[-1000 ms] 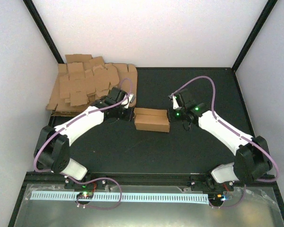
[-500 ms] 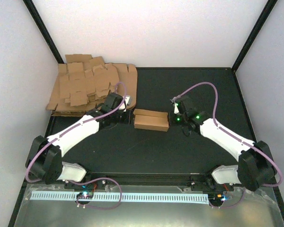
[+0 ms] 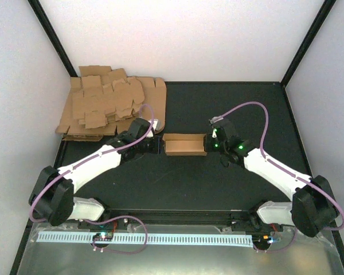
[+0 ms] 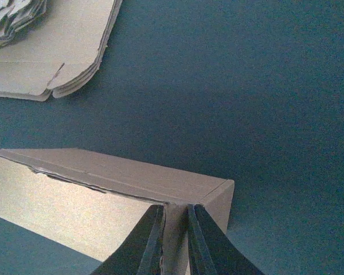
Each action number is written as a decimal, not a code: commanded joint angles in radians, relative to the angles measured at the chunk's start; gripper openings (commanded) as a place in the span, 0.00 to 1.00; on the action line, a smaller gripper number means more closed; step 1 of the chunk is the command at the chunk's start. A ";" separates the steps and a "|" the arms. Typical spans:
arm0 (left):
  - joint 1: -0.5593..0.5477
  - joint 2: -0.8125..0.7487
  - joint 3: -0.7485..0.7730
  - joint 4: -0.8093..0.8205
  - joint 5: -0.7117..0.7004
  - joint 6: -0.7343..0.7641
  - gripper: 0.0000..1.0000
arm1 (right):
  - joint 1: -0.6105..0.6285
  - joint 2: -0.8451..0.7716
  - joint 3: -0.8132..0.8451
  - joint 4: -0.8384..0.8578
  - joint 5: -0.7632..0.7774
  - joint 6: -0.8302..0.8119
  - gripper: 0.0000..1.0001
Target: Fold the paper box
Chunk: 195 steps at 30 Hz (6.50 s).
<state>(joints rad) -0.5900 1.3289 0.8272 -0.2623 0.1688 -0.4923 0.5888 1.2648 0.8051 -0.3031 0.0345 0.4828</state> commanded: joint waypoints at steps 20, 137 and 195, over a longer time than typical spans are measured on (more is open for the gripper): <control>-0.033 0.014 -0.054 0.149 0.006 -0.075 0.02 | 0.057 -0.068 -0.198 0.277 0.163 0.075 0.09; -0.099 0.065 -0.093 0.045 -0.018 -0.042 0.02 | 0.161 -0.135 -0.421 0.422 0.318 0.023 0.19; -0.035 -0.064 0.081 -0.018 0.008 0.019 0.59 | -0.014 -0.157 -0.110 0.053 0.080 0.043 0.99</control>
<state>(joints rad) -0.6525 1.2503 0.8513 -0.3054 0.1692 -0.4942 0.5884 1.0985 0.6567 -0.2554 0.1253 0.5453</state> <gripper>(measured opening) 0.573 0.995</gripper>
